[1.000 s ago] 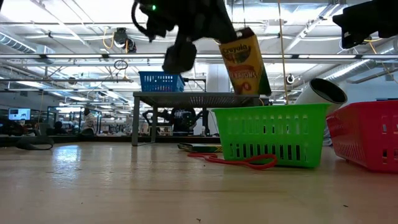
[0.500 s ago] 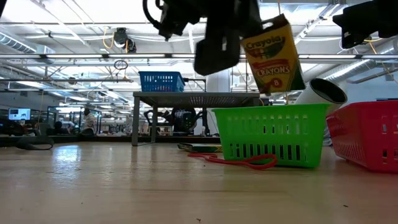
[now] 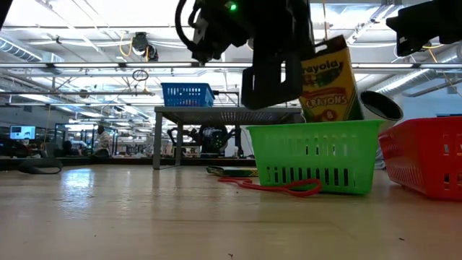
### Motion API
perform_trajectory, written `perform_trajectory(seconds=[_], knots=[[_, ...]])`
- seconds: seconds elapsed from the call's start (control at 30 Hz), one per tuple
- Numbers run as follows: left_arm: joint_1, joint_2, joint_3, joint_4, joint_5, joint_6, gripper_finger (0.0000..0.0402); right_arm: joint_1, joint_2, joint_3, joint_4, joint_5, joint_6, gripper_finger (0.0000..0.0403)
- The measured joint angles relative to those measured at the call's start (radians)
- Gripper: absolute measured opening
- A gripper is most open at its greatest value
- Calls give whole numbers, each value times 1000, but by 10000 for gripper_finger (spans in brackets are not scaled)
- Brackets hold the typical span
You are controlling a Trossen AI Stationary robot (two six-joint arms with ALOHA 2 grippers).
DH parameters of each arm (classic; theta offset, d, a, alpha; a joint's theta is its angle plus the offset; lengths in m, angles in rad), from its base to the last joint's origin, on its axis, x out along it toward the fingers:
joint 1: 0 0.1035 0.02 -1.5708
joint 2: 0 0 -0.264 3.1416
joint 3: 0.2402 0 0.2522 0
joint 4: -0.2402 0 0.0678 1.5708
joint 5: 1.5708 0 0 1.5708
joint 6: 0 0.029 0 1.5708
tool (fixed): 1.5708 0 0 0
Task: Pick & Place Office Desk Supplies
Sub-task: Put the crayon box into the green bin
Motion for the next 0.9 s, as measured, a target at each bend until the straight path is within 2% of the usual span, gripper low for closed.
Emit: perform_trajectory(seconds=[0.2,0.33,0.63,0.9], knots=[[-49,-9,-51,-44,10,-102,0,0,0,0,0,0,0,94],[-78,-35,-64,-51,6,-98,0,0,0,0,0,0,0,96],[-48,-33,-44,-155,-61,-92,0,0,0,0,0,0,0,96],[-29,-33,-24,-182,10,-59,0,0,0,0,0,0,0,95]])
